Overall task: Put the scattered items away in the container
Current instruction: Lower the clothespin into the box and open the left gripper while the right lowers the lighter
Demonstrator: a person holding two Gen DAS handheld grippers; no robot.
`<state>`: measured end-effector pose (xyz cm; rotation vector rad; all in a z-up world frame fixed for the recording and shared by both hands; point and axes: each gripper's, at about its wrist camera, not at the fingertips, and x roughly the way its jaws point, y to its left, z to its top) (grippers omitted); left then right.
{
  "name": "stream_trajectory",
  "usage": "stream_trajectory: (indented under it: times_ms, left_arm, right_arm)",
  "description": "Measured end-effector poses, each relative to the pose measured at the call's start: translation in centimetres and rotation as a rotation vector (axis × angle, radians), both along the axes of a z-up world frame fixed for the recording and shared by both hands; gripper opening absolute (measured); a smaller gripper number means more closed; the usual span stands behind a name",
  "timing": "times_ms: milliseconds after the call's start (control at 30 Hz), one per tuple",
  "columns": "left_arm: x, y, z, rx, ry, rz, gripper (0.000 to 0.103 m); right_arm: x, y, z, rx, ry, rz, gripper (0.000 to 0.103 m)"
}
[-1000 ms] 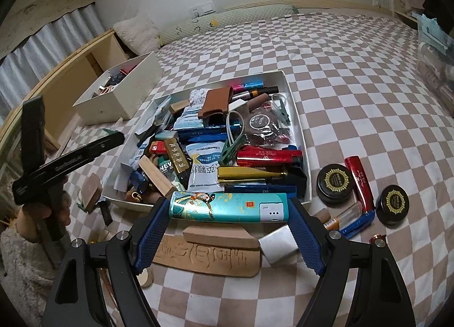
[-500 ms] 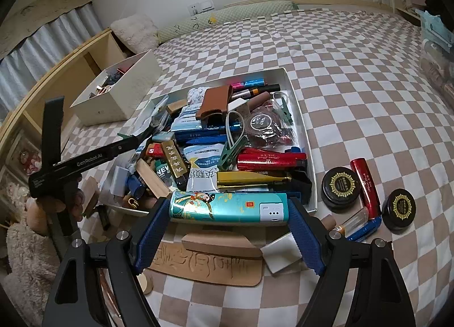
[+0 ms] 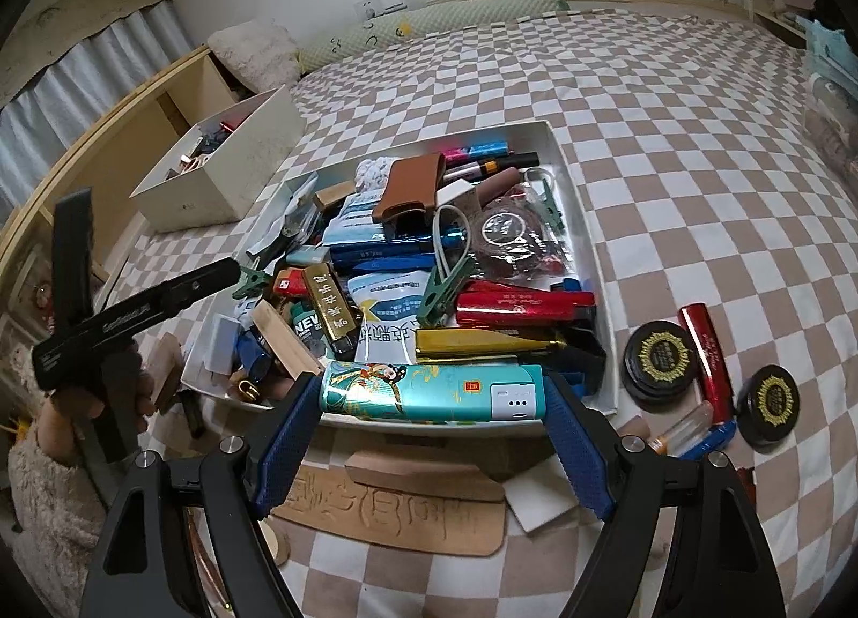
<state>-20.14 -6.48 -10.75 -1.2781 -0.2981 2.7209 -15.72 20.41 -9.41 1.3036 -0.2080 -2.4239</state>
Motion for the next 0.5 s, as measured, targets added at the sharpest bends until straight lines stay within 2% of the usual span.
stream_trajectory:
  times_ms: [300,500]
  left_arm:
    - [2.7,-0.6,0.3,0.018,0.017,0.009,0.100]
    - [4.4,-0.5,-0.1,-0.005,0.016,0.013,0.100]
  right_arm:
    - [-2.0,-2.3,0.1,-0.003,0.007,0.035,0.082]
    - [-3.8,-4.2,0.4,-0.007,0.015,0.047,0.082]
